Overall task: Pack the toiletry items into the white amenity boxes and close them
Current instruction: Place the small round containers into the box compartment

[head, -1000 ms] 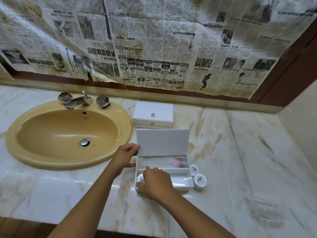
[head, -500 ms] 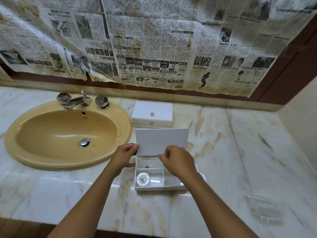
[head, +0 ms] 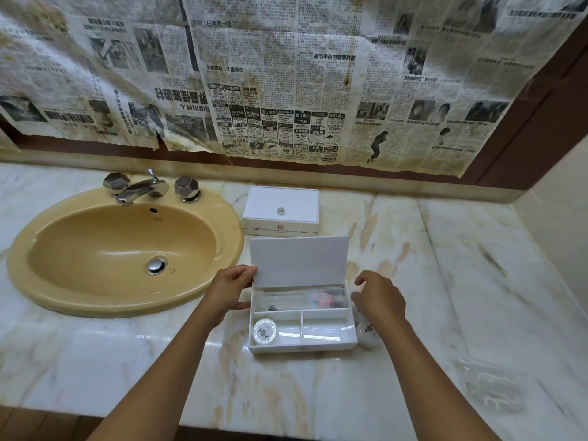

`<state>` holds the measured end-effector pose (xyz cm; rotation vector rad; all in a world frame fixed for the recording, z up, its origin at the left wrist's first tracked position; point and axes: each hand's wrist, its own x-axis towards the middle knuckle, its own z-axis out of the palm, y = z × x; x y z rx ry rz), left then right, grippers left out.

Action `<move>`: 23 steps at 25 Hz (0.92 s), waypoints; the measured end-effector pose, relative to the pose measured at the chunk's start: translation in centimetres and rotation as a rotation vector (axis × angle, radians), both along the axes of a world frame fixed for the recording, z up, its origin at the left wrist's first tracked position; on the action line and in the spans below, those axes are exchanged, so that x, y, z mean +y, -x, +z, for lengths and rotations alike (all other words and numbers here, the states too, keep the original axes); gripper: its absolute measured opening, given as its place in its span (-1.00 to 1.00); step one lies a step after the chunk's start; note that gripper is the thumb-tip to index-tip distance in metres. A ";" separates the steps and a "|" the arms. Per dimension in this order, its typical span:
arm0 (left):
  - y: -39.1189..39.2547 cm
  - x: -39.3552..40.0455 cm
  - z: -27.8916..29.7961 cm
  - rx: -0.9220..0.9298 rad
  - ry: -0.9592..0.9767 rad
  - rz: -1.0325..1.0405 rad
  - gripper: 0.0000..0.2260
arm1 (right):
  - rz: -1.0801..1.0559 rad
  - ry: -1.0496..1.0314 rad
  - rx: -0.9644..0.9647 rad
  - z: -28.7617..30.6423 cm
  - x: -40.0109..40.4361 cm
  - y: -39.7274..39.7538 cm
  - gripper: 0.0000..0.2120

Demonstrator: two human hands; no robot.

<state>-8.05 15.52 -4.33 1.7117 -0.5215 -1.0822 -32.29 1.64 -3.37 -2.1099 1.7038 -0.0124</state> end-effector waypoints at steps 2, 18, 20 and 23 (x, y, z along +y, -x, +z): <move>0.0 0.0 -0.1 -0.001 -0.001 -0.002 -0.79 | 0.021 -0.052 0.053 -0.8 0.1 0.2 -0.68; 0.0 0.0 -0.1 0.004 0.002 -0.003 -0.77 | 0.065 -0.092 0.075 -2.8 0.6 1.4 -0.71; -0.1 0.0 -0.2 0.004 -0.001 -0.005 -0.76 | 0.042 -0.092 0.052 -2.6 0.5 1.6 -0.72; -0.2 0.0 -0.2 0.003 -0.003 -0.009 -0.76 | -0.017 -0.064 -0.005 -1.8 0.3 1.9 -0.72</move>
